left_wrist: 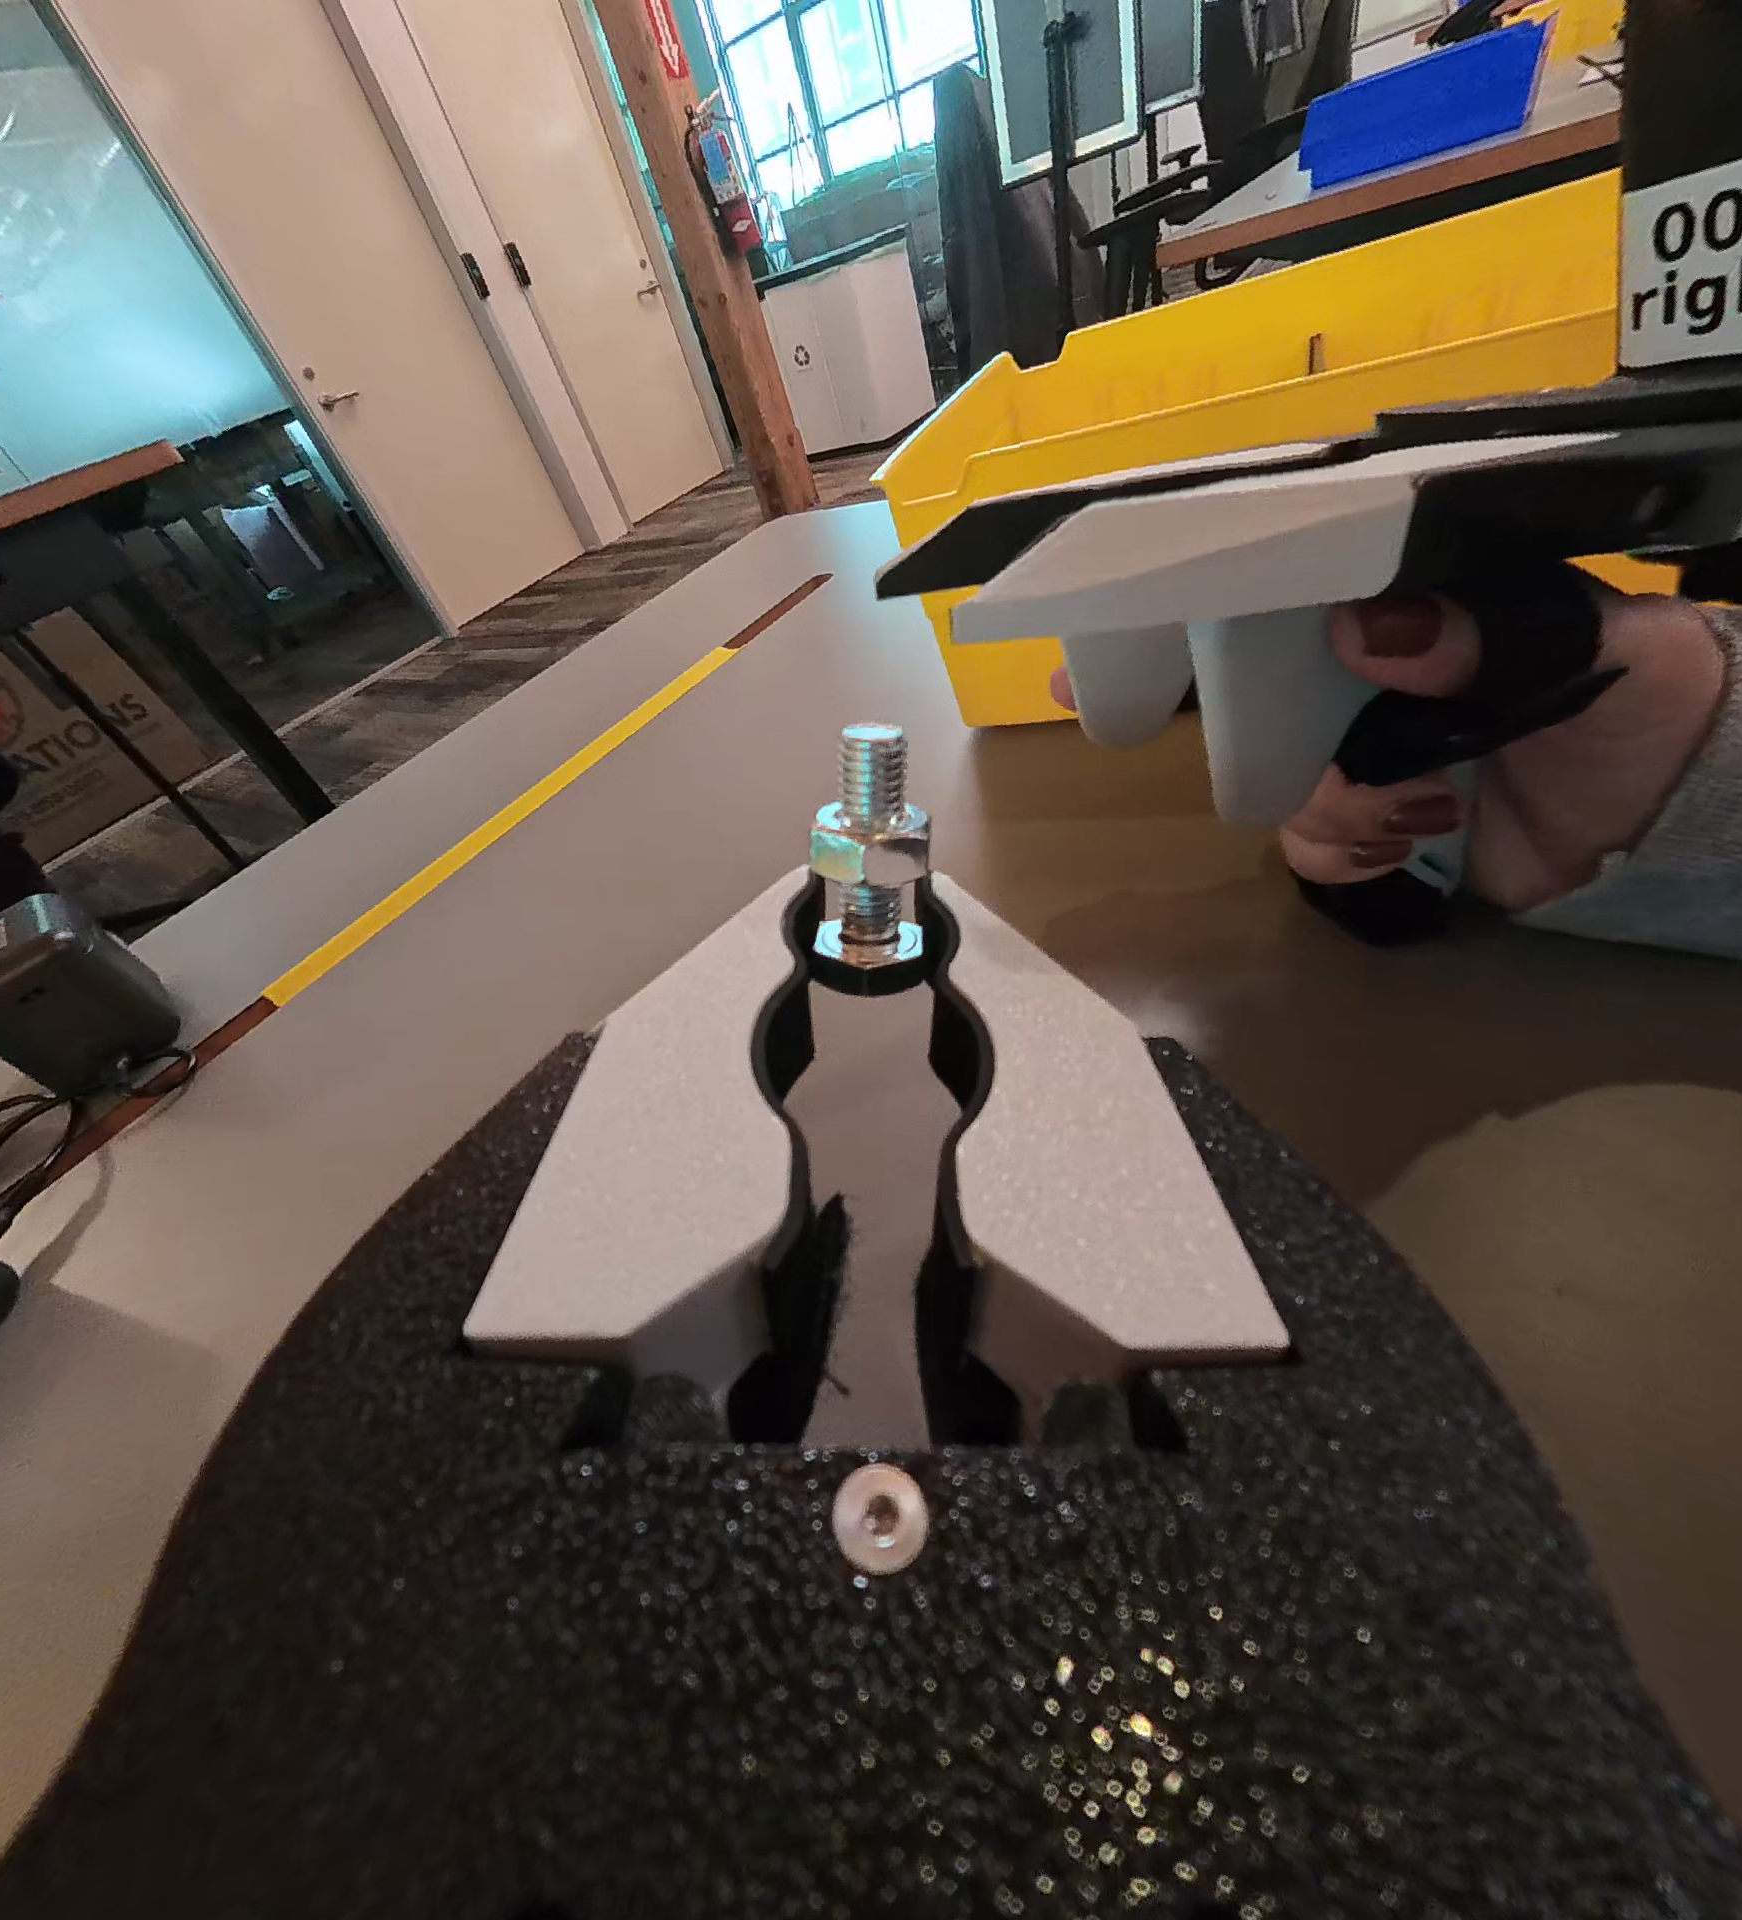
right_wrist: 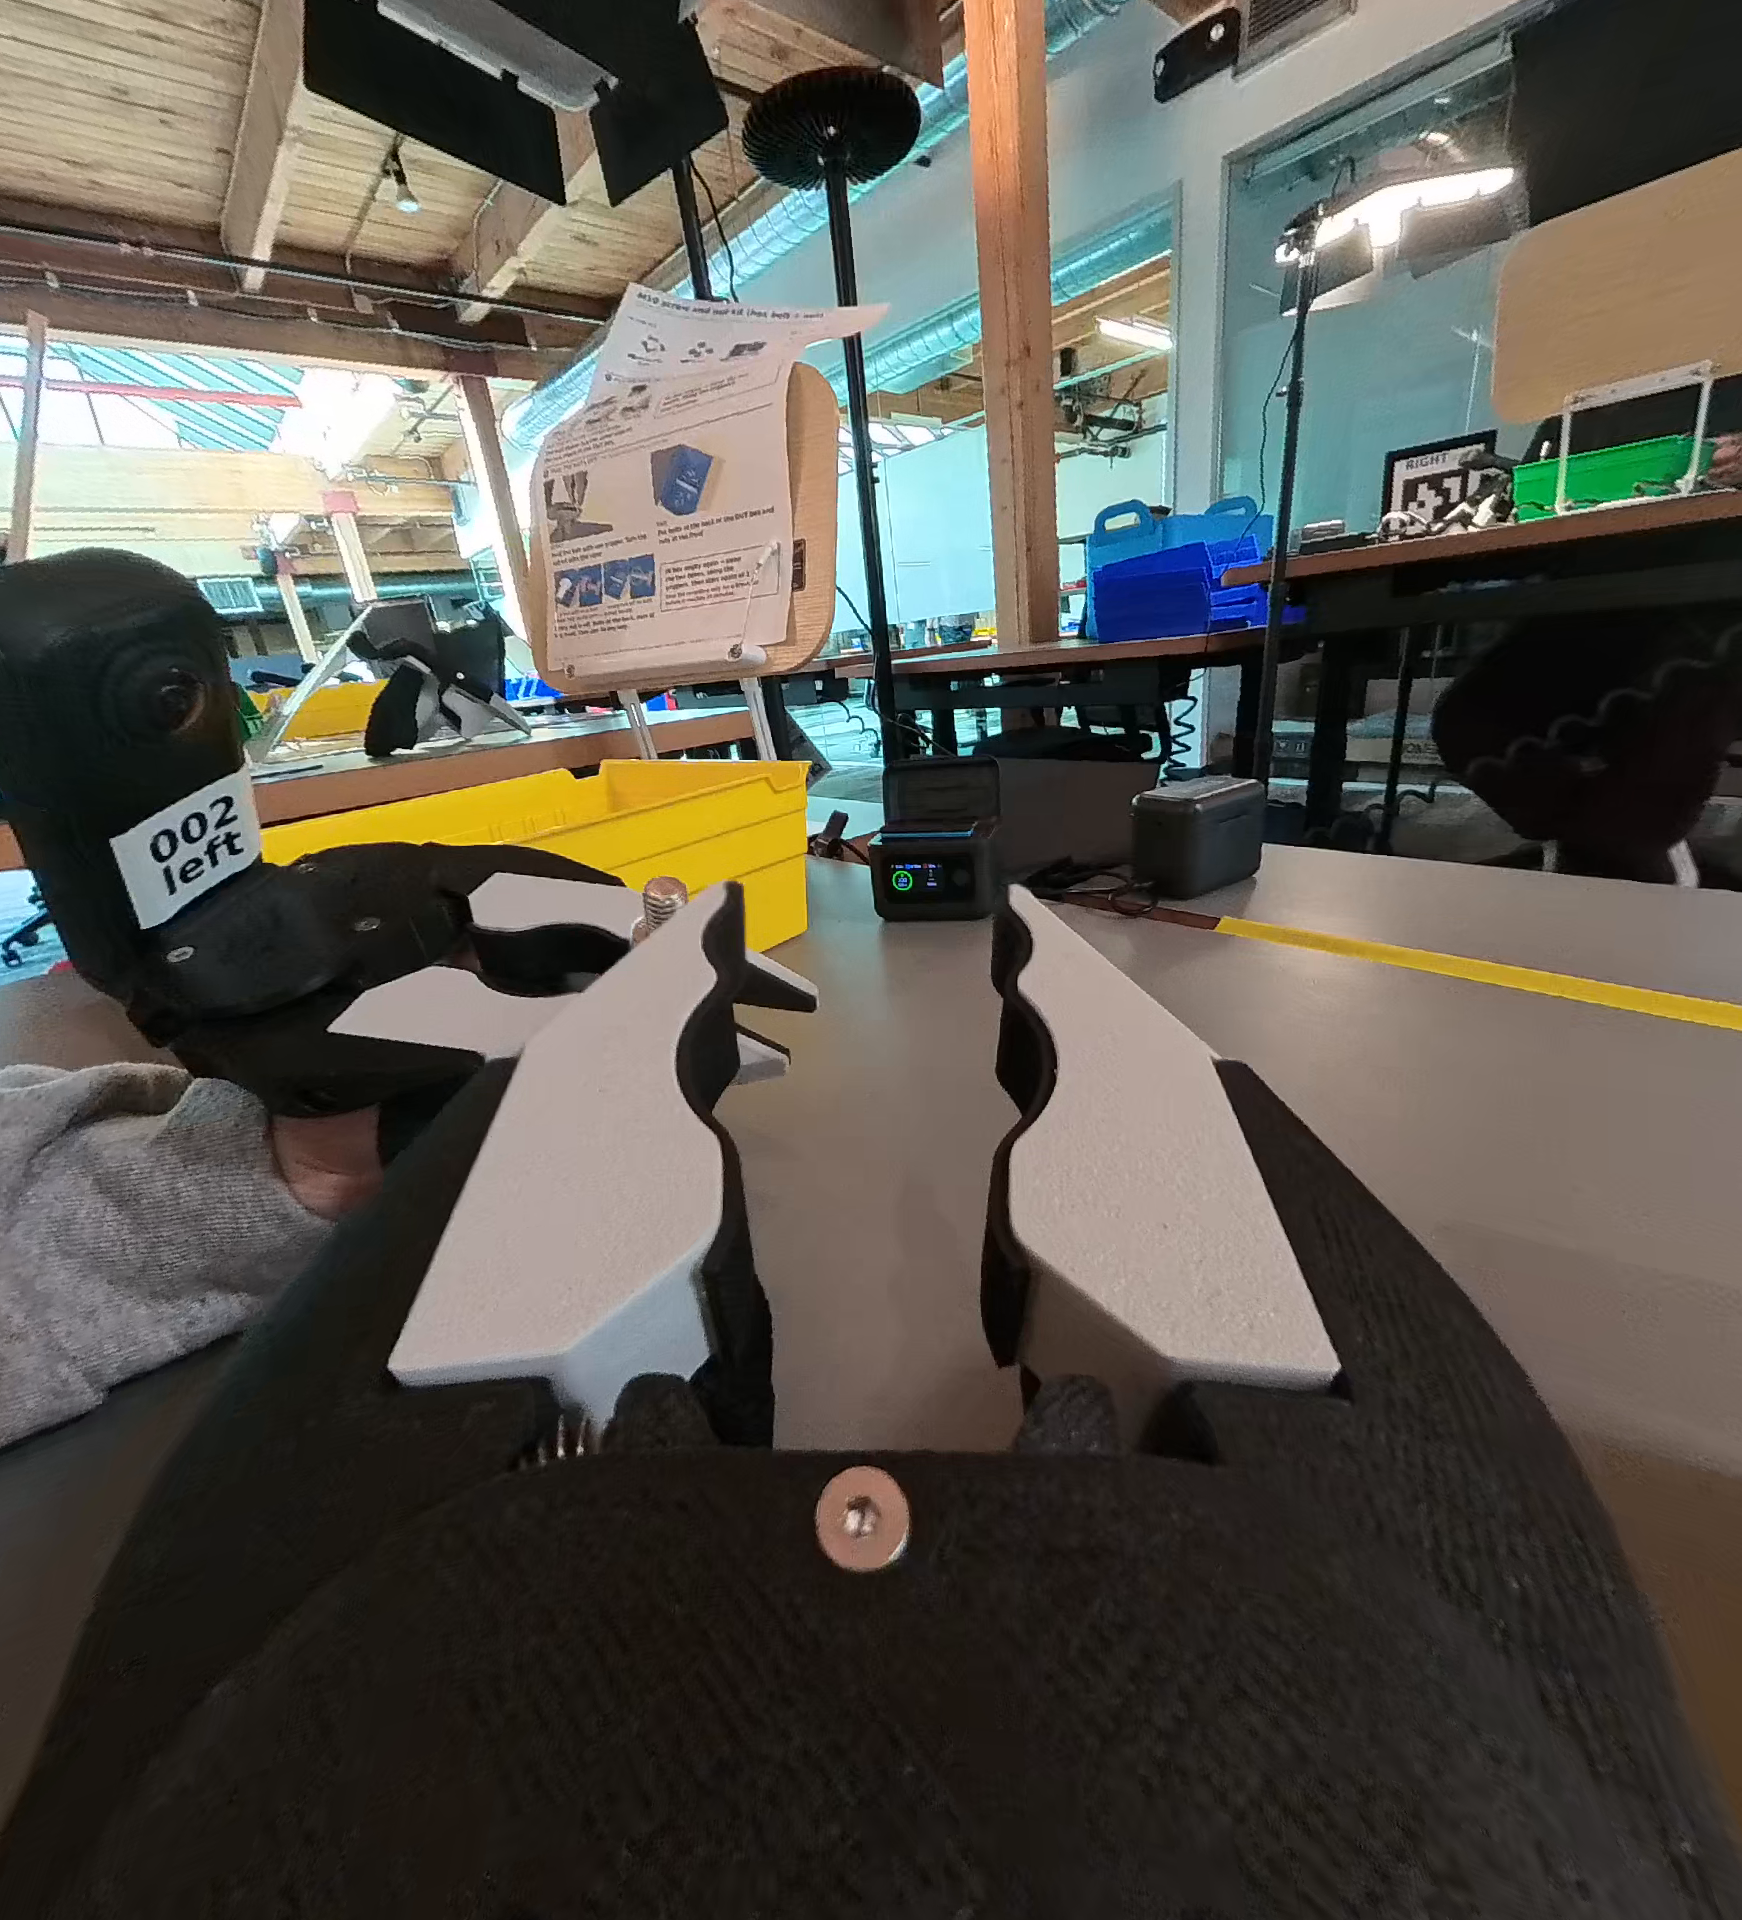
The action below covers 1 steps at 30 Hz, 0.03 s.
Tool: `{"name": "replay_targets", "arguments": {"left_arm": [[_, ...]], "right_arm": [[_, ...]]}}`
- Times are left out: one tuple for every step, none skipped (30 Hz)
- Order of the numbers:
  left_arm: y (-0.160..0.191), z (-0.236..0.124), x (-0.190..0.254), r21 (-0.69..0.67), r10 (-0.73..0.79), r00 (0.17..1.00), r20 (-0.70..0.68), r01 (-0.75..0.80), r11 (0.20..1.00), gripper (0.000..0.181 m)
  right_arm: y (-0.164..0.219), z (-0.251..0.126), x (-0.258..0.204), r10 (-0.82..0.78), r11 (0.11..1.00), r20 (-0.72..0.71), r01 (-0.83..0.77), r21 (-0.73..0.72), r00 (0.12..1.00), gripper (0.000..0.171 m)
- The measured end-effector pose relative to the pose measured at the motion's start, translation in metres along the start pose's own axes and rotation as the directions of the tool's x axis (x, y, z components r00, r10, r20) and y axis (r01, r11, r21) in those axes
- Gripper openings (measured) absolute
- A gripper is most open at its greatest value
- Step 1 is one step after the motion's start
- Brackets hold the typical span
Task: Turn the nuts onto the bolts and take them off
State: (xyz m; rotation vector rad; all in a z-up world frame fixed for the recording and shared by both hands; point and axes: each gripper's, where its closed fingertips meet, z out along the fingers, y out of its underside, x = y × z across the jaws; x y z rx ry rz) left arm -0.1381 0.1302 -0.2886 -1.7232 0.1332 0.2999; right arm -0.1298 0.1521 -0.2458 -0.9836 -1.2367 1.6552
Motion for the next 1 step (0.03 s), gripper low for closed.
{"name": "replay_targets", "arguments": {"left_arm": [[-0.0002, 0.0, 0.0001, 0.001, 0.001, 1.0, 0.0, -0.001, 1.0, 0.015]], "right_arm": [[-0.0005, -0.0004, -0.0007, 0.0, 1.0, 0.005, 0.0, 0.004, 1.0, 0.047]]}}
